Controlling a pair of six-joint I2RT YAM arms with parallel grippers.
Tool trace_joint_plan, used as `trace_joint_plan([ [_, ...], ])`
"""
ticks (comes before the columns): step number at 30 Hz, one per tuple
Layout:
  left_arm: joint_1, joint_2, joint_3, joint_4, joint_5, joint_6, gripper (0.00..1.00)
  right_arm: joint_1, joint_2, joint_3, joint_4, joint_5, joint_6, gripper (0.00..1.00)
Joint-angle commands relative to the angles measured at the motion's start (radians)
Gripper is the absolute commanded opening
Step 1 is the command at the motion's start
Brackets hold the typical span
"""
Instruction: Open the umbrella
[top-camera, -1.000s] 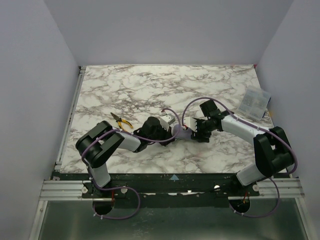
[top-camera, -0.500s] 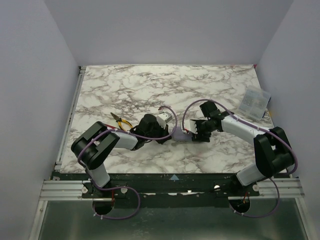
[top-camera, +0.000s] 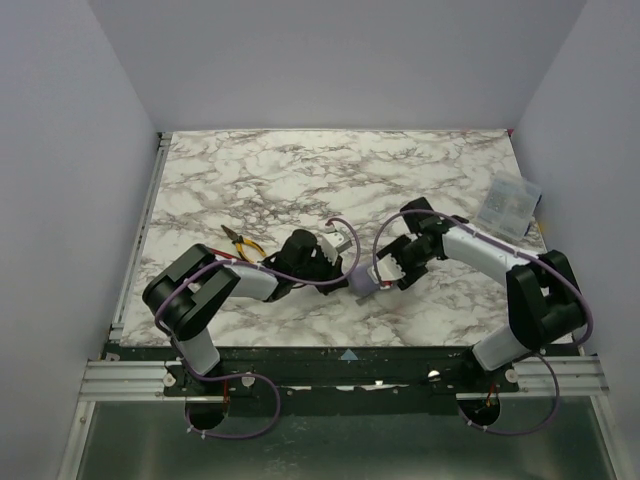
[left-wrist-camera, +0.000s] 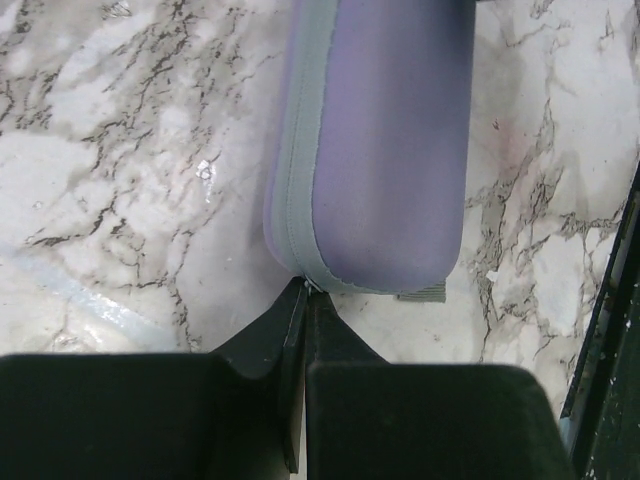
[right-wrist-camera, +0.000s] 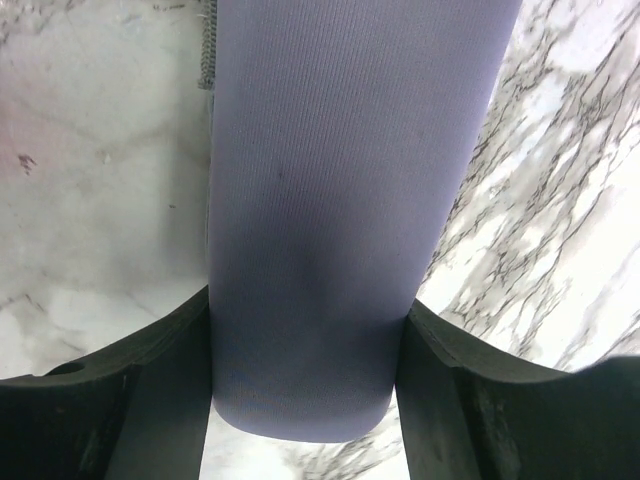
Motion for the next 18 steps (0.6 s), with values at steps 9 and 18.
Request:
trace_joint_plan([
  [9, 0.007, -0.010, -0.043, 0.019, -0.061, -0.033, 0.00, -0.033, 0.158, 0.256, -0.357, -0.161, -0.164, 0.85],
  [18, -0.024, -0.005, -0.061, 0.056, -0.072, -0.115, 0.00, -0.190, 0.072, 0.420, -0.283, -0.311, 0.641, 1.00],
])
